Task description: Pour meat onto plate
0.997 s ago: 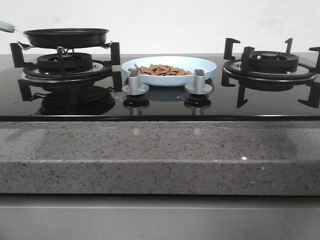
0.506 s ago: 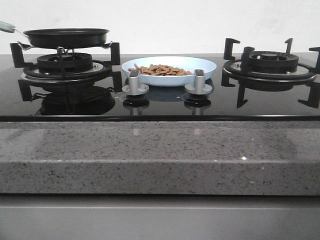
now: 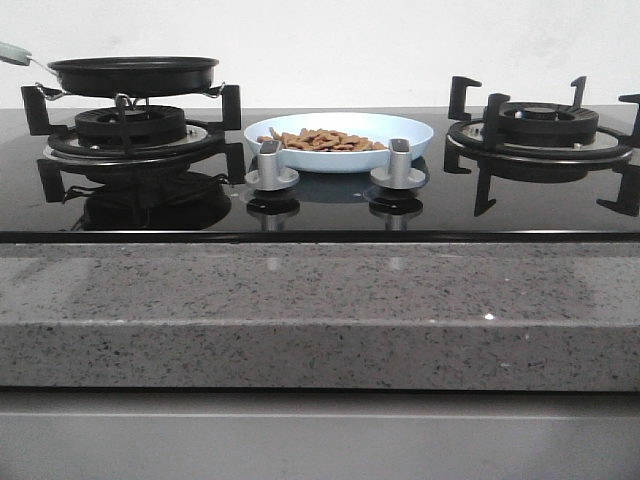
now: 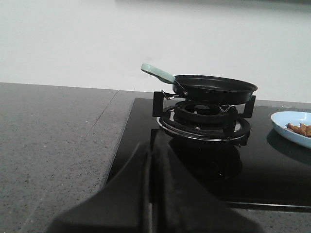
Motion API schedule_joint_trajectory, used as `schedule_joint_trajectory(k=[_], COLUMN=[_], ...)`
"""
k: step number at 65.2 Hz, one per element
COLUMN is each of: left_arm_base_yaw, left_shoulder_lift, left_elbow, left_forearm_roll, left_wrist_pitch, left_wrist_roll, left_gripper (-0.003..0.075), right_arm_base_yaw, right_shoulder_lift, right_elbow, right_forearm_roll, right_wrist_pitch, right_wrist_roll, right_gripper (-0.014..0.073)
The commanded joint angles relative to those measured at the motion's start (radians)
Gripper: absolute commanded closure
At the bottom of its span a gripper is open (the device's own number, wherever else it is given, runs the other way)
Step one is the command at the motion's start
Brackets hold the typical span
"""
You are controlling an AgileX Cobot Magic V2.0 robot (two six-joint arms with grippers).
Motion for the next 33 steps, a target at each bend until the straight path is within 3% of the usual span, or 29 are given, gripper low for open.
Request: schedule_joint_trajectory(k=[1,33], left_arm_base_yaw=[0.003,0.003], left_shoulder_lift=[-0.015,-0.015], left_elbow=[0.007,0.007], left_forearm_roll=[0.0,0.0], left_wrist_pitch=[-0.079,-0.079], left_wrist_roll=[-0.008,-0.008], left_gripper=[0.0741,0.0741], right_arm_base_yaw=[-0.004,-0.004], right_shoulder_lift=[-0.018,-0.018], right_elbow=[-0.002,-0.001], right_forearm_roll=[0.001,0.0], right_wrist_pitch=[-0.144,-0.156], right_wrist_roll=[-0.009,-0.009], right_gripper=[0.0663,0.0663])
